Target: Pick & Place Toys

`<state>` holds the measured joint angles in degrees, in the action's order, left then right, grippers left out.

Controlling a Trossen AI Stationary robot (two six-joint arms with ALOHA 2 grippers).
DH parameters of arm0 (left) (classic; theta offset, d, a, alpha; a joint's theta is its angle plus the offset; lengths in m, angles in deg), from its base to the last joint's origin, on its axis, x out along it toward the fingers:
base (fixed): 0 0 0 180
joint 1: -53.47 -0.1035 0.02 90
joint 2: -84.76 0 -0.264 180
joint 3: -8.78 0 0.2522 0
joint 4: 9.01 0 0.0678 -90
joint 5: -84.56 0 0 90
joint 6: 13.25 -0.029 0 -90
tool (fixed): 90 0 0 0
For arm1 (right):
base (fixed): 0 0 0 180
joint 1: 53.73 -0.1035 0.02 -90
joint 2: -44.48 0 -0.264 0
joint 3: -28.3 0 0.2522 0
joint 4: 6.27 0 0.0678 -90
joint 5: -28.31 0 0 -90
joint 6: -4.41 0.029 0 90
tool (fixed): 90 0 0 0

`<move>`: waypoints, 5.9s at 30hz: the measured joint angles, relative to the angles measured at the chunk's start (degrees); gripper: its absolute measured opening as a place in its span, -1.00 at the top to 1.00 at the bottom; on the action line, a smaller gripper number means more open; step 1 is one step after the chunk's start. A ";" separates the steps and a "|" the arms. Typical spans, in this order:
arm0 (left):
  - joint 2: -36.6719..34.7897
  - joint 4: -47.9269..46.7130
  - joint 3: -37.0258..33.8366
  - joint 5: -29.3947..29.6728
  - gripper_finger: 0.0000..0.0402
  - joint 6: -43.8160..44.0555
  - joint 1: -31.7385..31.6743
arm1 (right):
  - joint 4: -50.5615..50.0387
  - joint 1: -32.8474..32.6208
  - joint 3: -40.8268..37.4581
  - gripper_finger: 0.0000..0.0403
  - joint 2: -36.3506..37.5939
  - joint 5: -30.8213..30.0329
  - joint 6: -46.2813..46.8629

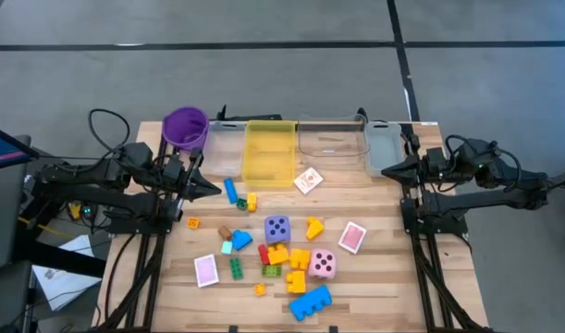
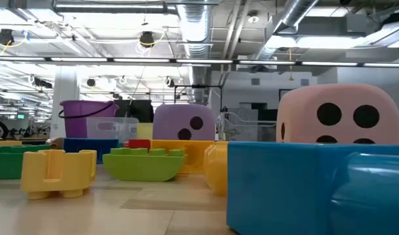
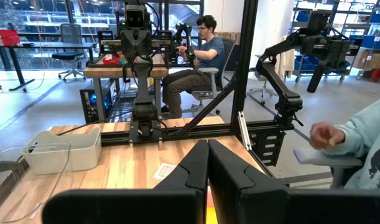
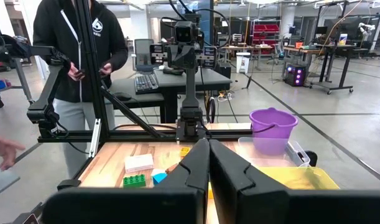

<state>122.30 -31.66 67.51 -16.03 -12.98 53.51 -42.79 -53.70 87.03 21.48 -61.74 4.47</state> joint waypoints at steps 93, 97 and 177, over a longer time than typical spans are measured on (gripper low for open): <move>0.01 0.19 0.01 0.01 1.00 -0.72 0.01 | 6.23 0.00 0.00 0.97 0.02 0.00 2.12; -0.02 4.86 0.02 0.02 1.00 -5.62 0.01 | 6.53 0.00 0.00 0.97 -0.01 0.00 2.12; 25.40 15.59 -2.64 24.64 0.08 -5.77 1.50 | 31.52 -11.53 -27.82 0.64 -17.94 -15.03 5.80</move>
<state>147.70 -16.07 64.87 8.61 -18.75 55.01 -11.27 -65.23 59.21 3.54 -76.78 10.27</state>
